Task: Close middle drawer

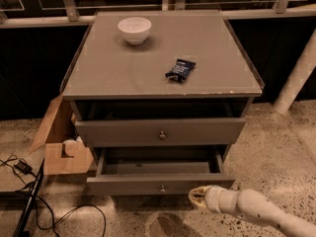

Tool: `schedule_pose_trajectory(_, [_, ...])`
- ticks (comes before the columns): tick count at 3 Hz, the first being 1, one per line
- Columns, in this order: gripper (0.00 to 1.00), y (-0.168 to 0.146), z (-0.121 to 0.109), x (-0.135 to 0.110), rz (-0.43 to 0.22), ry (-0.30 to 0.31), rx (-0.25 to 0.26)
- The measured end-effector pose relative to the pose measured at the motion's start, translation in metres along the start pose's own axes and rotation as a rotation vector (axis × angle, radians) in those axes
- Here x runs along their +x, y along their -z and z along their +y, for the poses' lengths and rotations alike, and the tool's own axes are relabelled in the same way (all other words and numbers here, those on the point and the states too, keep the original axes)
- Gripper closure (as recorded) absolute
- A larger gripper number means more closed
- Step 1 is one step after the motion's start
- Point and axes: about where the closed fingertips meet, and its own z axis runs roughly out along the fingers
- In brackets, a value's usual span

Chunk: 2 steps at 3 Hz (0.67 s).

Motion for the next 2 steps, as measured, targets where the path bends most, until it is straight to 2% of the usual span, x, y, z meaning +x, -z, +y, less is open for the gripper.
schedule_pose_trajectory(1, [1.00, 0.0000, 0.0000, 0.0000, 0.000, 0.000, 0.000])
schedule_pose_trajectory(2, [1.00, -0.0068, -0.0074, 0.0030, -0.006, 0.021, 0.047])
